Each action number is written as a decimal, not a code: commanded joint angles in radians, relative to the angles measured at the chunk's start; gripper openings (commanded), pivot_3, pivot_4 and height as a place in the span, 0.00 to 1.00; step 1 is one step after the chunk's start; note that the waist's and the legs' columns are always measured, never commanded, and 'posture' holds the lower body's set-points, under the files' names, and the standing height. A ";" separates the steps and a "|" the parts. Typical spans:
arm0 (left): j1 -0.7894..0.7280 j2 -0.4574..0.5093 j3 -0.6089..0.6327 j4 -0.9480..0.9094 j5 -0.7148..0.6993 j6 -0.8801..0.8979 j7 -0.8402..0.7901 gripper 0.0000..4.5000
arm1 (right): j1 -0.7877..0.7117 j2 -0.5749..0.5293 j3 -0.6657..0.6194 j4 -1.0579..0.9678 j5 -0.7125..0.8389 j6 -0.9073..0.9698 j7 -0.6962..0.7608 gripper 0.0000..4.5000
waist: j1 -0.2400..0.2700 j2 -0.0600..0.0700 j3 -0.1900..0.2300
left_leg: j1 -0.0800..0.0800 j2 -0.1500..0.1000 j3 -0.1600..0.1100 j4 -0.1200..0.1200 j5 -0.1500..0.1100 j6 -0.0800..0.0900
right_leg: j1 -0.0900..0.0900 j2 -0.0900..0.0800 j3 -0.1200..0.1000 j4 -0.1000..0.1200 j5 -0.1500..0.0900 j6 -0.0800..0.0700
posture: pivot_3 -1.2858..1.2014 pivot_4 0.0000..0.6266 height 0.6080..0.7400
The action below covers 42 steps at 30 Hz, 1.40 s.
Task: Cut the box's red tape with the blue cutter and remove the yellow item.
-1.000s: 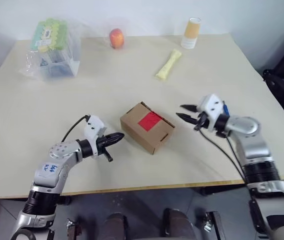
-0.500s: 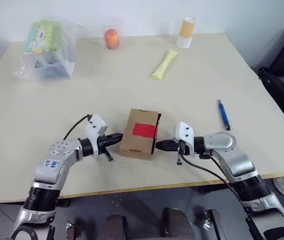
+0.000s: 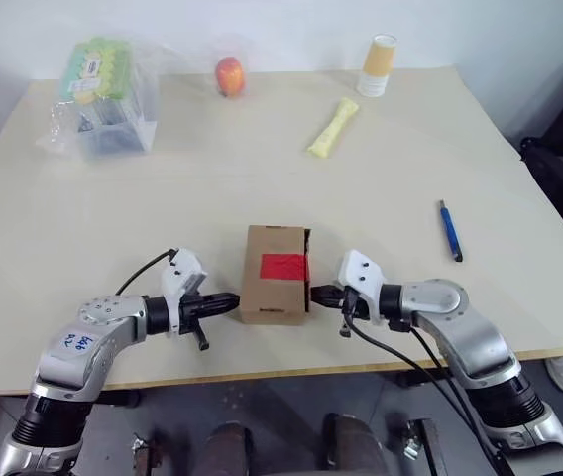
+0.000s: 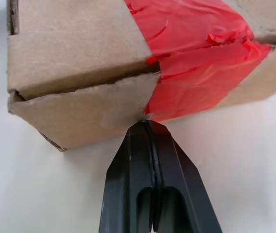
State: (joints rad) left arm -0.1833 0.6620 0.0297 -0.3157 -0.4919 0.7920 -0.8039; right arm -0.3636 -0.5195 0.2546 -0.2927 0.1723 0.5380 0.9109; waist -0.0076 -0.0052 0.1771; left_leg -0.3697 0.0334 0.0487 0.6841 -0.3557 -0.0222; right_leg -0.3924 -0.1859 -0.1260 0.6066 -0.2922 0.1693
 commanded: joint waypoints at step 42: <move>-0.267 0.026 -0.143 0.077 0.032 -0.043 -0.078 0.00 | -0.229 0.153 -0.180 -0.055 0.403 0.683 -0.422 0.99 | -0.002 0.000 0.000 | 0.000 0.000 0.001 -0.001 0.000 0.000 | -0.002 0.000 0.001 0.002 0.000 0.000 | 0.52 0.24 1.00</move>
State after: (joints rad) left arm -0.4863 0.6864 -0.1163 -0.2520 -0.4745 0.7438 -0.8966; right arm -0.6082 -0.3574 0.0619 -0.3148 0.5775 1.2234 0.4918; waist -0.0097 -0.0056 0.1773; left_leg -0.3699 0.0333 0.0498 0.6829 -0.3559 -0.0222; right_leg -0.3944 -0.1855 -0.1251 0.6082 -0.2923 0.1690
